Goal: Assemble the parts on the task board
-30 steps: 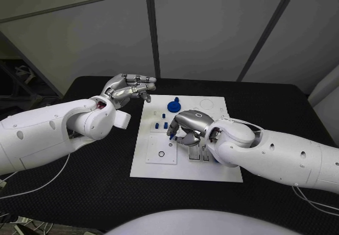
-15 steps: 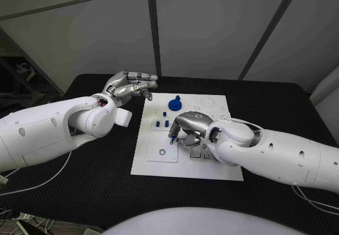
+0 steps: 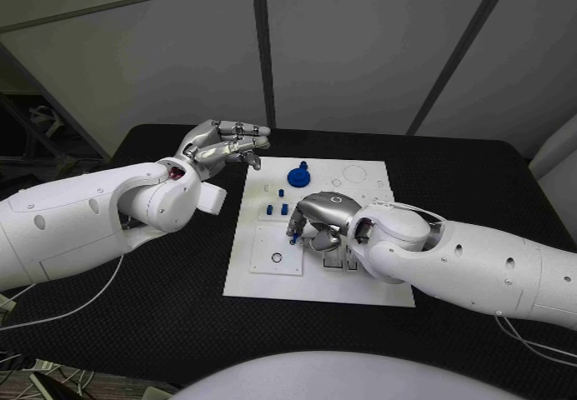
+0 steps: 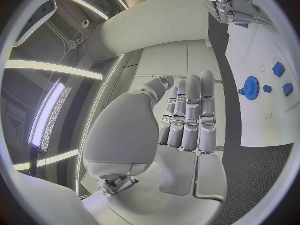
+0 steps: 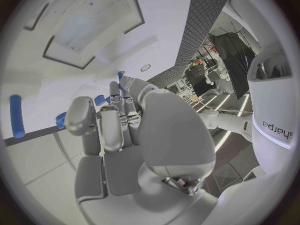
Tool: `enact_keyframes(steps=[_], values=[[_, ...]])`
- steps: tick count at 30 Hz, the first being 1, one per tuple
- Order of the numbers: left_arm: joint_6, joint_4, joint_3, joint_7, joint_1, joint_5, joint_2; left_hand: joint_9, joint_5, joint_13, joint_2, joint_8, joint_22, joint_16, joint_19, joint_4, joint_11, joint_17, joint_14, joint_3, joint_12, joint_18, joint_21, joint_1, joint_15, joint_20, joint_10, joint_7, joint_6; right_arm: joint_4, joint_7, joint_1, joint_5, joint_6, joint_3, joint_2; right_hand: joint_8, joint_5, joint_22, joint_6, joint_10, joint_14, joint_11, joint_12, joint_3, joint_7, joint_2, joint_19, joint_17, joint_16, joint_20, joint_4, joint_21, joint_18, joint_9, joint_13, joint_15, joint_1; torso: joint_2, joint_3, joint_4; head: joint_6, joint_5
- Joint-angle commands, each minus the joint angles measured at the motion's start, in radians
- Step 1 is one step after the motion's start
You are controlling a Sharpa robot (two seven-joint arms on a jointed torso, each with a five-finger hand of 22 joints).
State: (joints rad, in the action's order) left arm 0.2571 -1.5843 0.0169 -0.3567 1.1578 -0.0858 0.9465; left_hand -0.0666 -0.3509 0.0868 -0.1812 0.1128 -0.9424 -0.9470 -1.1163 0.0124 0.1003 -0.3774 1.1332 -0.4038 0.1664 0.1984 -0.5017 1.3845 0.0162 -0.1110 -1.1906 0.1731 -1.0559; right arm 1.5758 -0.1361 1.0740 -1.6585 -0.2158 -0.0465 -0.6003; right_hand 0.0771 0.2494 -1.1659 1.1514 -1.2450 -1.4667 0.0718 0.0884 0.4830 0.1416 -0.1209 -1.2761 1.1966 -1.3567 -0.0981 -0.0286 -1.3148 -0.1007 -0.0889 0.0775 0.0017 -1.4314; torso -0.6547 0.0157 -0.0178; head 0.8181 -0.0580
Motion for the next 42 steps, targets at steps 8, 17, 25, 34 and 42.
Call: enact_keyframes(steps=[8, 17, 25, 34, 42], values=[[-0.013, -0.002, 0.001, -0.002, 0.001, 0.002, 0.000, 0.002, 0.004, -0.001, 0.009, -0.003, 0.002, 0.005, -0.008, 0.004, 0.000, 0.001, 0.006, 0.004, 0.003, -0.016, 0.004, -0.004, 0.001, -0.001, 0.006, 0.004, 0.001, -0.006, -0.004, -0.004, -0.012, 0.018, -0.003, 0.008, 0.003, 0.005, 0.001, 0.005, -0.004, -0.043, 0.002, 0.003, 0.005, 0.004, 0.006, -0.002, -0.002, -0.004, -0.002, 0.002, -0.003, 0.006, -0.001, 0.001, -0.008, 0.003, 0.000, 0.0003, 0.0002, 0.002, -0.003], [-0.016, -0.003, 0.001, -0.002, 0.002, 0.002, 0.000, 0.001, 0.004, -0.001, 0.010, -0.003, 0.002, 0.006, -0.009, 0.005, 0.000, 0.003, 0.006, 0.005, 0.004, -0.016, 0.005, -0.004, 0.001, -0.001, 0.007, 0.004, 0.001, -0.012, -0.011, -0.005, -0.020, 0.028, -0.003, 0.016, 0.003, 0.006, 0.003, 0.005, -0.003, -0.043, 0.002, 0.003, 0.005, 0.004, 0.007, -0.001, -0.003, -0.003, -0.002, 0.001, -0.002, 0.006, -0.001, 0.001, -0.008, 0.003, 0.000, 0.0000, -0.0001, 0.002, -0.002], [-0.016, -0.004, 0.001, -0.001, 0.002, 0.002, 0.002, 0.001, 0.004, -0.001, 0.011, -0.003, 0.003, 0.007, -0.009, 0.005, 0.000, 0.003, 0.006, 0.005, 0.005, -0.016, 0.005, -0.004, 0.001, -0.001, 0.007, 0.004, 0.001, -0.013, -0.018, -0.005, -0.027, 0.041, -0.003, 0.019, 0.001, 0.007, 0.005, 0.003, -0.002, -0.042, 0.003, 0.002, 0.005, 0.005, 0.006, 0.001, -0.005, -0.003, -0.002, 0.001, -0.001, 0.006, -0.001, 0.001, -0.008, 0.004, 0.000, 0.0004, 0.0002, 0.003, -0.003], [-0.017, -0.004, 0.001, 0.001, 0.002, 0.002, 0.002, 0.001, 0.004, -0.001, 0.011, -0.003, 0.003, 0.007, -0.009, 0.005, 0.000, 0.003, 0.006, 0.005, 0.005, -0.016, 0.005, -0.003, 0.001, -0.001, 0.007, 0.004, 0.001, -0.018, -0.037, -0.005, -0.040, 0.053, -0.003, 0.023, -0.017, 0.035, 0.037, -0.094, 0.090, -0.035, 0.027, -0.026, -0.029, 0.022, -0.037, 0.032, -0.021, 0.001, -0.020, 0.023, 0.022, -0.001, 0.019, -0.013, 0.014, 0.056, 0.000, 0.0001, -0.0001, 0.004, -0.004], [-0.019, -0.003, 0.001, 0.003, 0.002, 0.002, 0.003, 0.001, 0.004, -0.001, 0.013, -0.003, 0.003, 0.007, -0.009, 0.005, 0.000, 0.004, 0.006, 0.005, 0.005, -0.016, 0.006, -0.003, 0.001, -0.001, 0.008, 0.004, 0.000, -0.011, -0.033, -0.005, -0.048, 0.006, -0.003, 0.018, -0.016, 0.030, 0.044, -0.131, 0.128, -0.035, 0.033, -0.021, -0.038, 0.021, -0.047, 0.038, -0.019, -0.003, -0.026, 0.025, 0.027, -0.003, 0.022, -0.013, 0.018, 0.061, 0.000, -0.0002, 0.0016, 0.003, -0.003]])
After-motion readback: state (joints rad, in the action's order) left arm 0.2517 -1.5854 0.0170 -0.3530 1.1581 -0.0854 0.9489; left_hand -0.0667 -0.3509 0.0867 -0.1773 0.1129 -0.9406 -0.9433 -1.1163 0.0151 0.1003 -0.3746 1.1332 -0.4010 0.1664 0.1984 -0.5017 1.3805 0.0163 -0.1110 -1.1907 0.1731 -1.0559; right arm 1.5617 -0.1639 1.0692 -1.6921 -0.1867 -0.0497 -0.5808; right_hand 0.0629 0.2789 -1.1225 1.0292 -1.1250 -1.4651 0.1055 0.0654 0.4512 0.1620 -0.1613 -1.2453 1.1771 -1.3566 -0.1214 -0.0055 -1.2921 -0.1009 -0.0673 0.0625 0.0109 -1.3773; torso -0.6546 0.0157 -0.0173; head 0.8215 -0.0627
